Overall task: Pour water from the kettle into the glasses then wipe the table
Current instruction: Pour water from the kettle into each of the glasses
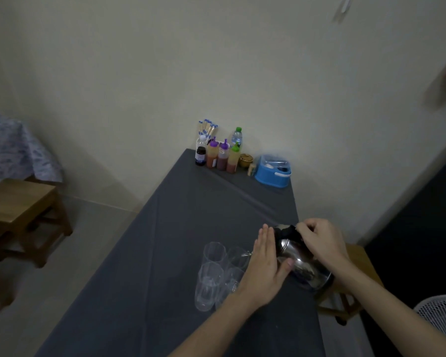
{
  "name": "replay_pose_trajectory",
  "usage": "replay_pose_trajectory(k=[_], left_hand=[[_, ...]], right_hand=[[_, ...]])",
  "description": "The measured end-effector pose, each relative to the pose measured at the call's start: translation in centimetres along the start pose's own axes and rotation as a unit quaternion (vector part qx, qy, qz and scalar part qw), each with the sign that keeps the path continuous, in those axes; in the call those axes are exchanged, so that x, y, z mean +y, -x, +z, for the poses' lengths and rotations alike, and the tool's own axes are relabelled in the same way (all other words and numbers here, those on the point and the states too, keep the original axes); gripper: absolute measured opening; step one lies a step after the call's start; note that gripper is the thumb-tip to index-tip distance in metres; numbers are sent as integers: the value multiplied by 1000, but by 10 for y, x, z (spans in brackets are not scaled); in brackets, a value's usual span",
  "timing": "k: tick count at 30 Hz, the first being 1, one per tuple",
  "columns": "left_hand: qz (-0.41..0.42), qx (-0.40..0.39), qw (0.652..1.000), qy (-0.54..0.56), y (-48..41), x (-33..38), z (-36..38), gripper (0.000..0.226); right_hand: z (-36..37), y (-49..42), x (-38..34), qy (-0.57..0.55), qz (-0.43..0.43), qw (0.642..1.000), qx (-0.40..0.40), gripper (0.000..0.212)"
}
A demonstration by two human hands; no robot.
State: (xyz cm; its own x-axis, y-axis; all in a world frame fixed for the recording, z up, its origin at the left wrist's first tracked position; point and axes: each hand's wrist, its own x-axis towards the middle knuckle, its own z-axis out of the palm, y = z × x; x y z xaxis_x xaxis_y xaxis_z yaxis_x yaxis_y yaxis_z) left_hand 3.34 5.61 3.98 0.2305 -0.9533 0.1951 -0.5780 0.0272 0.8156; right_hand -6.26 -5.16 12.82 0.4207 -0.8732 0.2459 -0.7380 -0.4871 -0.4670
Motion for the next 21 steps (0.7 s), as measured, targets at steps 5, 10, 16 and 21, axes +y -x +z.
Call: replay_pose_trajectory(k=[5, 10, 16, 21], left_hand=[[-4, 11, 1000, 15, 1, 1, -2, 88], [-5, 18, 999, 26, 2, 1, -3, 87], [-15, 17, 999, 36, 3, -1, -4, 88], [-9, 30, 999, 38, 4, 0, -3, 83]], right_hand=[[-5, -1, -12, 17, -16, 1000, -8, 40], [-5, -3, -17, 34, -35, 999, -6, 33], [-3, -5, -19, 67, -57, 996, -3, 32], [-2, -6, -20, 72, -65, 995, 2, 32]])
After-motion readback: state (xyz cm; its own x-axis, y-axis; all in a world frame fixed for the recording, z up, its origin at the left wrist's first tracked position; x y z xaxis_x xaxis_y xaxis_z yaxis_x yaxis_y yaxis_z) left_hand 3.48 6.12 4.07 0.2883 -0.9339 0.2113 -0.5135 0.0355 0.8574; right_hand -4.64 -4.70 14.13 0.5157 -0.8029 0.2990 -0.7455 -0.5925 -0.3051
